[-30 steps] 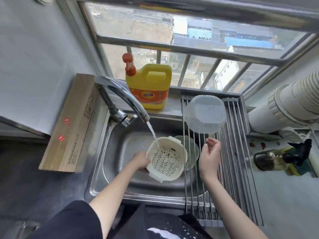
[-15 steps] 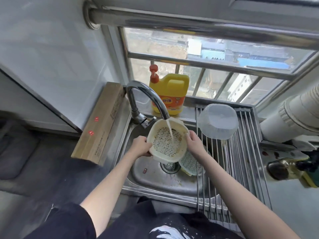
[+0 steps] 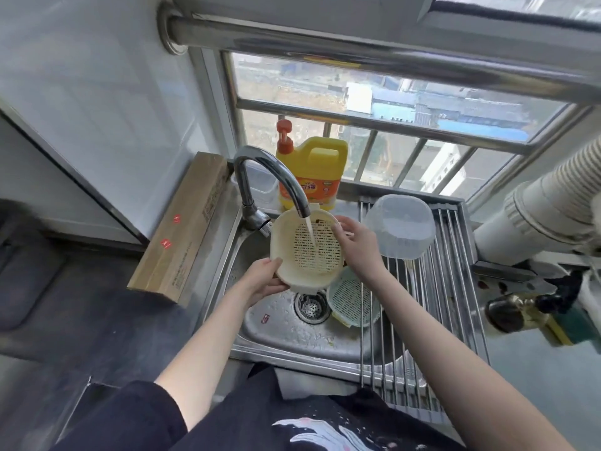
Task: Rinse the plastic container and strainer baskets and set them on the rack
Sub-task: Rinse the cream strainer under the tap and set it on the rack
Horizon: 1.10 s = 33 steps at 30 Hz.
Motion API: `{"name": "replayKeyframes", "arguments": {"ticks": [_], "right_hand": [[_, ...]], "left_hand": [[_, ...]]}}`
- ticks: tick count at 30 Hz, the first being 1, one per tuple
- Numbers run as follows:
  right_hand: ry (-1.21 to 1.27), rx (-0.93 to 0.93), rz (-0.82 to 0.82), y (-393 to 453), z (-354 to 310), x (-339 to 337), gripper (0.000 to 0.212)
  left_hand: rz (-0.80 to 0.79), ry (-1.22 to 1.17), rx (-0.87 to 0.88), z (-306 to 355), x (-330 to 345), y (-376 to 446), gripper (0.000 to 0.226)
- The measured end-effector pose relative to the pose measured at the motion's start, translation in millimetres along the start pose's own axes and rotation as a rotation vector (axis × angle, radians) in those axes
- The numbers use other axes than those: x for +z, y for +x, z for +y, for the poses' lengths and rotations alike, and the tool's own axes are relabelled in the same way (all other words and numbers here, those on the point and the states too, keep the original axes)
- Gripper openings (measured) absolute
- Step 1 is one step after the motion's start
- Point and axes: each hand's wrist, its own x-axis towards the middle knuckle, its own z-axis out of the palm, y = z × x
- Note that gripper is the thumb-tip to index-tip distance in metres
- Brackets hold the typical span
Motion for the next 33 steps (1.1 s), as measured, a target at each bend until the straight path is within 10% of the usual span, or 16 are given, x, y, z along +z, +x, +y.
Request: {"name": "replayKeyframes", "arguments": {"ticks": [17,33], "right_hand": [[-0.032,0.058,0.192,9,-6,-29,0.039],[0.421,0.776,-0.236,-5,35,-27,0.043]], "left_hand": [[-0.167,-0.08,-0.113,13,35,1,0.043],[-0.184,0.469,-0.184,49,12,-37,0.025]]}}
